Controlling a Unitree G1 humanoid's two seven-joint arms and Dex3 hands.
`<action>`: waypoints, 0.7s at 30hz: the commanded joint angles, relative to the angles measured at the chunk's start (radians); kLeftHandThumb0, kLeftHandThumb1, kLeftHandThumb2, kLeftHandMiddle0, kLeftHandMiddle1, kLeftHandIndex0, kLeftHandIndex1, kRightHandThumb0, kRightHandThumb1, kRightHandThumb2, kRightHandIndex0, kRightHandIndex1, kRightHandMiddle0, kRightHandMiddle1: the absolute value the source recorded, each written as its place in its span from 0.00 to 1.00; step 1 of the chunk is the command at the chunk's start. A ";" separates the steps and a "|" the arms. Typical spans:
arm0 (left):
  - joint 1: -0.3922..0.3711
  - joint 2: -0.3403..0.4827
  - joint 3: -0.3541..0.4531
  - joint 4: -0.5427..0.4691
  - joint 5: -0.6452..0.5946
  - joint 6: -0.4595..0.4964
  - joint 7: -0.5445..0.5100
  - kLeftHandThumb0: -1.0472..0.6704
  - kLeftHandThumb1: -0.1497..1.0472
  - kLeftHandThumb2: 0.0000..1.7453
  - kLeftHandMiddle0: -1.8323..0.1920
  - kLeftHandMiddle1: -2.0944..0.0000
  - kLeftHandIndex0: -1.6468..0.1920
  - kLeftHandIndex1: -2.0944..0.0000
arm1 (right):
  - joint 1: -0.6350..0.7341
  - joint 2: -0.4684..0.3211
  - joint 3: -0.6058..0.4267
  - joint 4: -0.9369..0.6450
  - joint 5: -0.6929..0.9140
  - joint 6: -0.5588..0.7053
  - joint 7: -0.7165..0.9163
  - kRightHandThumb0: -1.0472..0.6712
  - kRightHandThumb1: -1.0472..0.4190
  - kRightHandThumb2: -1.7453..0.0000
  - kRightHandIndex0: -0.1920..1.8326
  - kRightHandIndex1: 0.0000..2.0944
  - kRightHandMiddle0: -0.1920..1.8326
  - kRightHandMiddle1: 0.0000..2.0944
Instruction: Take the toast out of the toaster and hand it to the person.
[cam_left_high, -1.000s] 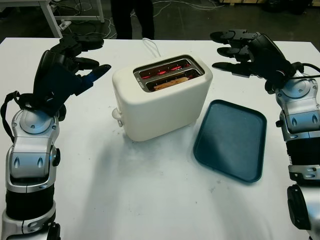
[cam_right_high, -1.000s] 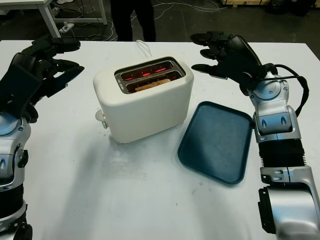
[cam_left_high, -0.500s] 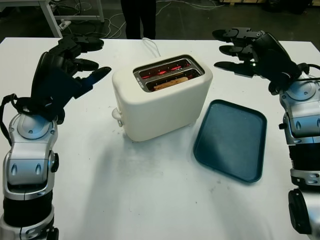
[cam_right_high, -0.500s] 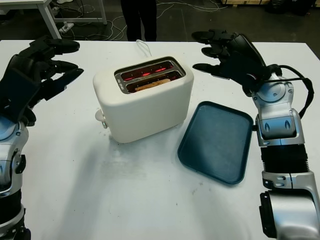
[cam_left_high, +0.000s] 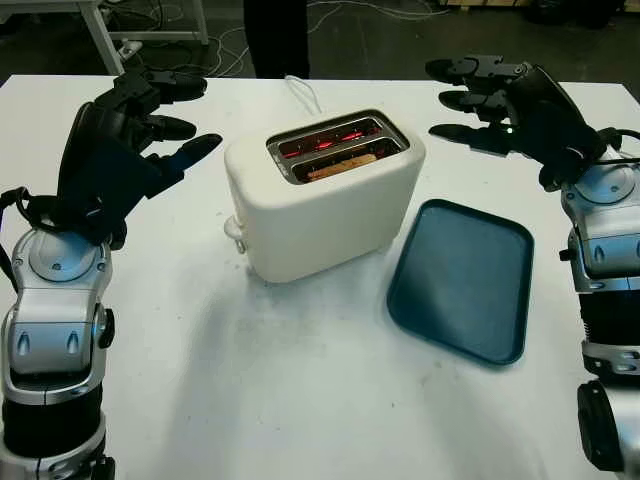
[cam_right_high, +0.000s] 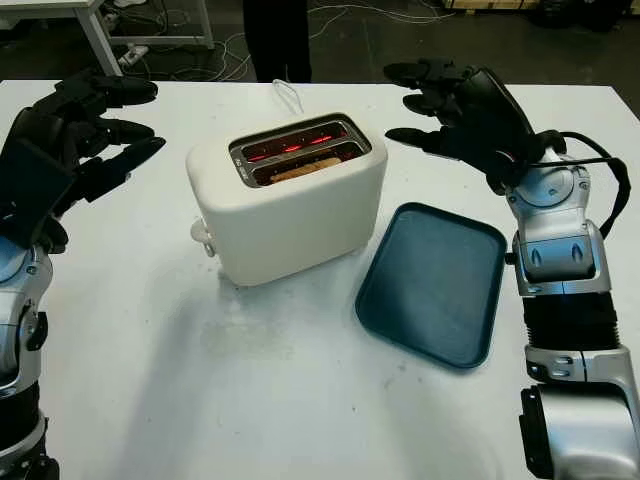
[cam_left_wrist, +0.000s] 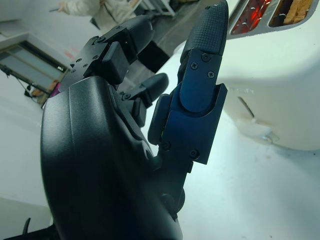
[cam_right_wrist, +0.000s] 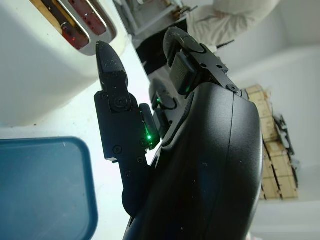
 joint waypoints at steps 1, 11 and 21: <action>0.002 0.012 0.005 0.015 0.010 -0.019 0.002 0.17 0.89 0.01 0.74 0.54 0.68 0.68 | 0.011 -0.007 -0.006 -0.007 0.007 -0.006 -0.006 0.39 0.09 0.99 0.37 0.00 0.35 0.00; -0.028 -0.013 0.013 0.032 -0.011 -0.009 0.008 0.19 0.89 0.00 0.75 0.53 0.69 0.68 | 0.013 -0.006 -0.004 -0.009 0.002 -0.017 -0.012 0.37 0.09 0.99 0.38 0.01 0.36 0.00; -0.037 -0.022 0.013 0.030 -0.018 0.004 0.013 0.19 0.89 0.00 0.76 0.52 0.70 0.67 | 0.014 -0.026 0.019 -0.027 -0.033 0.016 -0.005 0.34 0.09 0.98 0.38 0.01 0.36 0.00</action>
